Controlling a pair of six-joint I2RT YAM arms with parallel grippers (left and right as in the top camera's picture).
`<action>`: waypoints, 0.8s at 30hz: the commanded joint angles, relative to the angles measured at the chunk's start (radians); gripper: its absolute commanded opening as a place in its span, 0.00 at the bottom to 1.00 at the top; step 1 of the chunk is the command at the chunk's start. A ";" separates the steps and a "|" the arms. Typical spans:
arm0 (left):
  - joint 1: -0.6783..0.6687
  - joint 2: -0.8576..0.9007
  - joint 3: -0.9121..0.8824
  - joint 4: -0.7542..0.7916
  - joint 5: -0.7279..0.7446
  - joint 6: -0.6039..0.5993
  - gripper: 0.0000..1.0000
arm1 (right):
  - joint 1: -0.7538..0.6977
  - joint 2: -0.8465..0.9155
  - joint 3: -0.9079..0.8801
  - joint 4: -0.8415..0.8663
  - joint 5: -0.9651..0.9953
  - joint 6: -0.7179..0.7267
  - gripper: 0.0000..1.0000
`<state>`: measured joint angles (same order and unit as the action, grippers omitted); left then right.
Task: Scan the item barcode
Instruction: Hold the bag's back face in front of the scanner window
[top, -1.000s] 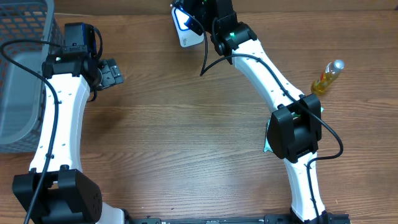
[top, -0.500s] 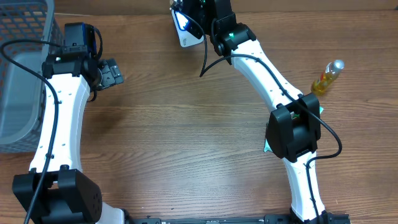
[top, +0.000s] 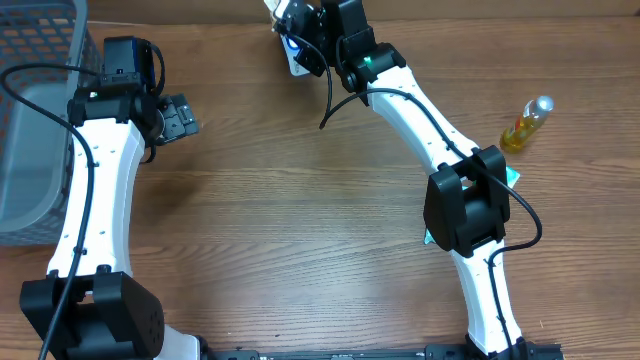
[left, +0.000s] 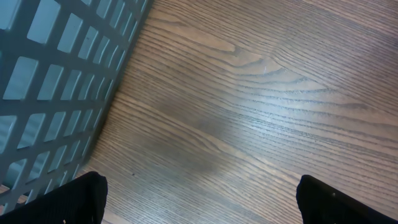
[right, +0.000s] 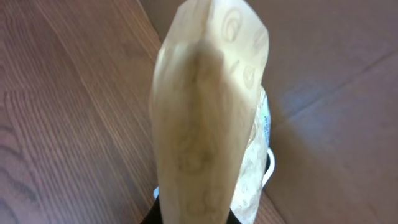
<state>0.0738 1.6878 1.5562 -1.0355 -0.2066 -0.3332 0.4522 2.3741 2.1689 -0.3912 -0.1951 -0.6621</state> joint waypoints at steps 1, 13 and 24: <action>-0.002 0.008 0.003 0.000 -0.010 0.004 1.00 | 0.004 0.005 -0.002 -0.008 -0.040 0.007 0.04; -0.002 0.008 0.003 0.000 -0.010 0.004 1.00 | 0.004 0.005 -0.002 -0.010 -0.071 0.007 0.04; -0.003 0.008 0.003 0.000 -0.010 0.004 1.00 | 0.004 0.008 -0.002 0.015 -0.072 0.048 0.04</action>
<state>0.0738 1.6878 1.5562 -1.0355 -0.2066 -0.3332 0.4526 2.3741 2.1689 -0.3840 -0.2565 -0.6514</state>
